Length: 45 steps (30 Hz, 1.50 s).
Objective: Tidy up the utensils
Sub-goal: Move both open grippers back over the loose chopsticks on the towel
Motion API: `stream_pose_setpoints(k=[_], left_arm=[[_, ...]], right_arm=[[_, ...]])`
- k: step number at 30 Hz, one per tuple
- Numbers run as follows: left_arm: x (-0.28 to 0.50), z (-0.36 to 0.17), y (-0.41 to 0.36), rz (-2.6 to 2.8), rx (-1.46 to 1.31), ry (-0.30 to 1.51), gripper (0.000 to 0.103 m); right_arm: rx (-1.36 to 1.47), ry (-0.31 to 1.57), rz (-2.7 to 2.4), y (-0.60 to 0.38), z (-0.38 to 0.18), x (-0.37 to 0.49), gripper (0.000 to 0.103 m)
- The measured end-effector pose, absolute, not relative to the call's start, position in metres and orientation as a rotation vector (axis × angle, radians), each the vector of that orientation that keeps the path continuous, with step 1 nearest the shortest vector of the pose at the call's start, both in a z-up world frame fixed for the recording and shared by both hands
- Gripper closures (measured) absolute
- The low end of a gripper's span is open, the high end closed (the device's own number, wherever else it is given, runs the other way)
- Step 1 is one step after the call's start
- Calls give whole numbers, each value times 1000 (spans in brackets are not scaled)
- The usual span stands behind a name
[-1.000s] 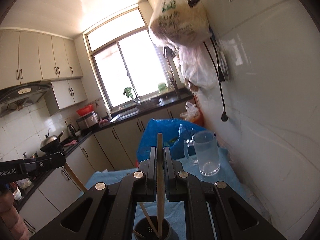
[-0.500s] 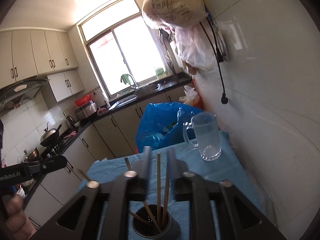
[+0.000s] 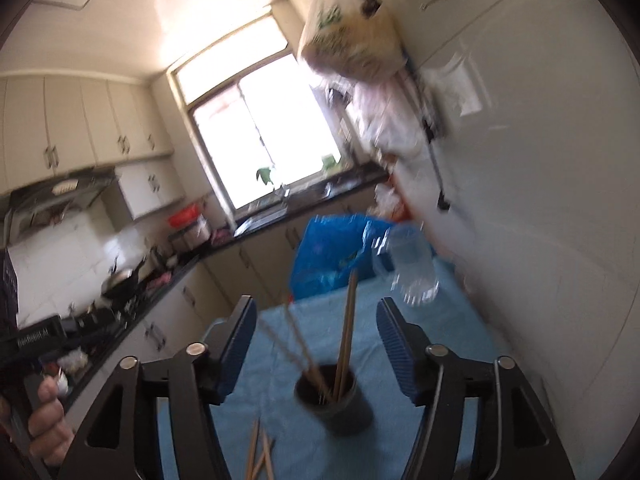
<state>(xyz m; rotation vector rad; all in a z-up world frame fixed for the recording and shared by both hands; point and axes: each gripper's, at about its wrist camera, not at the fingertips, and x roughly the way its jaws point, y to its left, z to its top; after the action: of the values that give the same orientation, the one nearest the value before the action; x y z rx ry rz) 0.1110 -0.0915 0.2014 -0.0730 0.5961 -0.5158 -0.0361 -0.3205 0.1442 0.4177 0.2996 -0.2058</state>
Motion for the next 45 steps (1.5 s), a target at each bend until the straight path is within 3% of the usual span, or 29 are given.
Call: stream_pose_setpoints(k=[9,15,19,23,25,33,38,45], left_arm=[[123,102,-11,-393,-134,825,36],[132,48,-3,-435,-160,990,37],[144,24,-31,-467,-114,1077,53],[163,1,-58,-434,-47,1141,58],[174,-10,-63,-405,-33,1178,69],[200,-38,-75,-297,20,1228,76],[201,-39,-83,-249,75,1198,97],[190,-38,-64,-302,13,1210,98]], right_arm=[[408,525,-107,-273,77,-11,34],[415,643,-91,-259,46,3,35],[417,654,-104,-261,44,2,37],[414,650,-107,-260,43,-4,37],[412,652,-108,-262,42,-6,37],[412,650,-99,-264,41,-8,37],[401,659,-80,-260,42,-4,37],[343,725,3,-231,46,24,40]])
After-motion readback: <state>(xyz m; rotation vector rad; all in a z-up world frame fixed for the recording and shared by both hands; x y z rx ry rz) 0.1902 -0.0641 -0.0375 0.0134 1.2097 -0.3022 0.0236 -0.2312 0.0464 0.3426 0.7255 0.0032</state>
